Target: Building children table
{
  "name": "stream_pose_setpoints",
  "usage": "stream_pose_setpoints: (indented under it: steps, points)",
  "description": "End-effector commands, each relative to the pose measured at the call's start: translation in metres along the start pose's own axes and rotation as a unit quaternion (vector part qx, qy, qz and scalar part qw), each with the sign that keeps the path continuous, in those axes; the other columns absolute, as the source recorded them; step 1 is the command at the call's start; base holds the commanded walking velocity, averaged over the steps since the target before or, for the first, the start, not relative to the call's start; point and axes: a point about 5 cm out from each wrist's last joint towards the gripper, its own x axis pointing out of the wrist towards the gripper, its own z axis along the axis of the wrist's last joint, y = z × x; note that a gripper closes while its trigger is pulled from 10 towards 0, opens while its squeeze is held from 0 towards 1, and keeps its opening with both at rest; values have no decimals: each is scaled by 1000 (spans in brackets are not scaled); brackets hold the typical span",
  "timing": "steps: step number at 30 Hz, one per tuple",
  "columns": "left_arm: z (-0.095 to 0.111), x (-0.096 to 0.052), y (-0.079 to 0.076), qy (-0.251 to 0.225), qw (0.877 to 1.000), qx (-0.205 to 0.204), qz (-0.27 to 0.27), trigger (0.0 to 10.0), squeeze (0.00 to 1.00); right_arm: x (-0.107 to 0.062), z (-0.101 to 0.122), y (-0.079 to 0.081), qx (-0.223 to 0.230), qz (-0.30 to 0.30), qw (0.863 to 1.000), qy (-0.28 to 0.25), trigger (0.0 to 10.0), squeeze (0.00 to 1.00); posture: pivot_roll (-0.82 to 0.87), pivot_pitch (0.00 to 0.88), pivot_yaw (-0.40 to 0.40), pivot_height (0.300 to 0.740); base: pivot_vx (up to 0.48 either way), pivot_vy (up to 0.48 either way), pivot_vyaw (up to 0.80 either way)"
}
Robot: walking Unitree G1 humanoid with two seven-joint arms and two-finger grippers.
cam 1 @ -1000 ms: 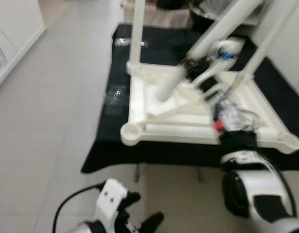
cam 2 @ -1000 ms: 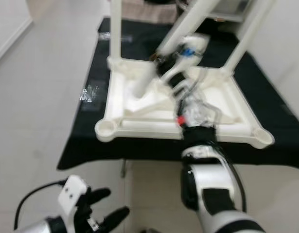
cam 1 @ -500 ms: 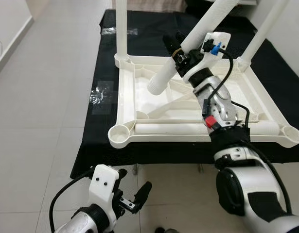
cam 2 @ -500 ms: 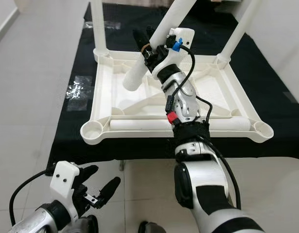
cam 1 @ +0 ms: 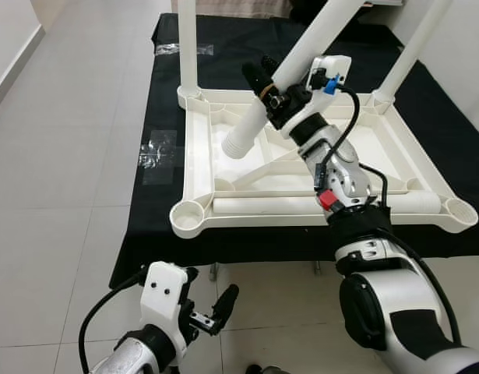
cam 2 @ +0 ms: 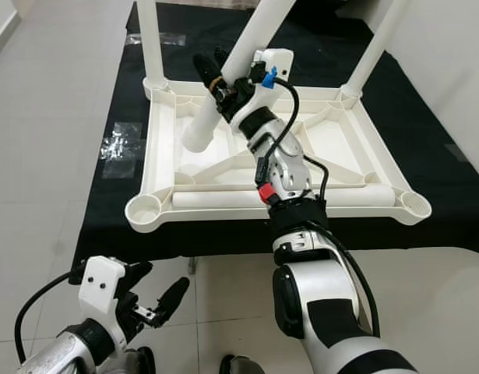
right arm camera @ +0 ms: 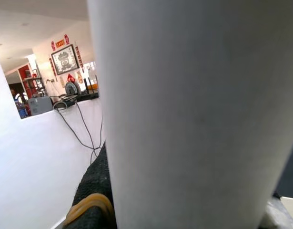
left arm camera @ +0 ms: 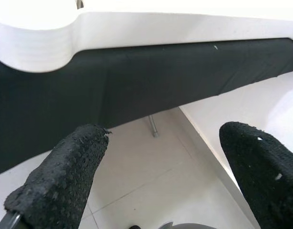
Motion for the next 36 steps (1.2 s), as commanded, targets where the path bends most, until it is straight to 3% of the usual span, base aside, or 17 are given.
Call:
stream_pose_setpoints:
  steps: [1,6,19,25,36]
  points:
    - [-5,-1,-1,10,1000,-7,1,10000,0,0,6,-1,-9,-3,1000,-13,10000,0,127,159,-145,740,0,480,0]
    - [-6,-1,-2,12,1000,-7,2,10000,0,-3,7,-4,-17,-8,1000,-9,10000,0,128,156,-146,740,0,480,0]
    - [-5,0,0,12,1000,1,10,10000,0,-3,10,-10,-30,-17,999,-8,10000,0,125,174,-138,740,0,0,0]
    - [-6,0,1,18,1000,9,9,10000,0,-3,11,-10,-34,-18,999,-7,10000,0,127,177,-138,740,219,-326,0]
    - [-8,1,5,25,999,-3,27,10000,0,-1,14,-12,-40,-19,999,-8,10000,0,125,181,-139,740,30,-24,0]
